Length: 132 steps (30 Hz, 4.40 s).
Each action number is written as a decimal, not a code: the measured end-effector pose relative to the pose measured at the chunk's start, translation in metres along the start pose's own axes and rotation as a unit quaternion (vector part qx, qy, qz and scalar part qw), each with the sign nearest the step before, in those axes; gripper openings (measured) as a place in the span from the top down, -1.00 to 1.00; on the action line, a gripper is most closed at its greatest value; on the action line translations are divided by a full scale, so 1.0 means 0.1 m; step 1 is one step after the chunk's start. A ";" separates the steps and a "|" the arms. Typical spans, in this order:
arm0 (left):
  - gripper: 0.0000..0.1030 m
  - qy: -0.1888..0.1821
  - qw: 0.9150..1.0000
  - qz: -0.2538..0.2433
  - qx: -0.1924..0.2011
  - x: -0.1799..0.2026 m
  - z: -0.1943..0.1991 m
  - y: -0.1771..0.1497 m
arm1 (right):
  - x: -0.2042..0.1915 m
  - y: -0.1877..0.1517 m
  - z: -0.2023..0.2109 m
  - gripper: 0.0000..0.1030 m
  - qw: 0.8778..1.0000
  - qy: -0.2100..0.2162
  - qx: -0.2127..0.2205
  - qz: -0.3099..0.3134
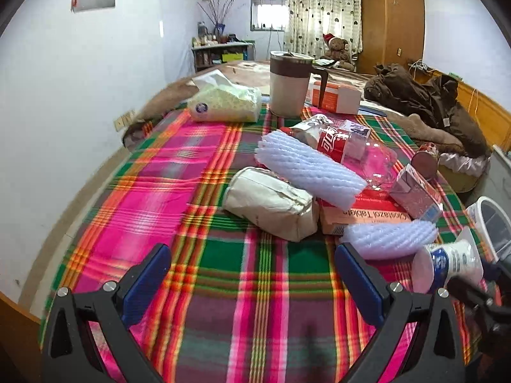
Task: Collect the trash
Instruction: 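Grasp the white yogurt cup with the right gripper while the left gripper approaches the white foam net, then lift the yogurt cup with the right gripper while the left gripper grasps the white foam net, then carry both items over the white wastebasket and open both grippers to drop them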
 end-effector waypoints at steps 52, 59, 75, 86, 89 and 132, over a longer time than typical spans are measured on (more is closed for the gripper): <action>-0.01 -0.242 0.947 -0.193 -0.087 1.58 -0.28 -0.14 | 0.89 -0.01 0.47 0.29 0.990 -0.103 0.054 -0.075; 0.34 -0.242 0.952 -0.170 -0.082 1.59 -0.22 -0.16 | 0.89 -0.03 0.47 0.49 0.993 -0.090 0.048 -0.067; 0.34 -0.246 0.955 -0.141 -0.081 1.57 -0.24 -0.18 | 0.87 -0.19 0.41 0.02 0.996 -0.059 0.009 -0.060; 0.34 -0.250 0.956 -0.128 -0.080 1.55 -0.24 -0.19 | 1.14 0.20 0.28 -0.23 0.997 0.026 0.045 -0.053; 0.34 -0.252 0.956 -0.127 -0.081 1.55 -0.24 -0.19 | 1.14 0.17 0.13 -0.24 0.997 0.065 0.001 -0.042; 0.35 -0.261 0.949 -0.178 -0.005 2.60 0.37 0.17 | 1.75 0.11 1.16 -0.32 0.990 -0.109 0.081 -0.027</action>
Point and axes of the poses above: each gripper's, at about its wrist camera, not at the fingertips, and z roughly against the way its jaws point, x to its right, y to its top, the point moved 2 cm from there along -z, roughly the way its jaws point, and after that the axes turned 5 degrees about x, right-handed, at the moved point
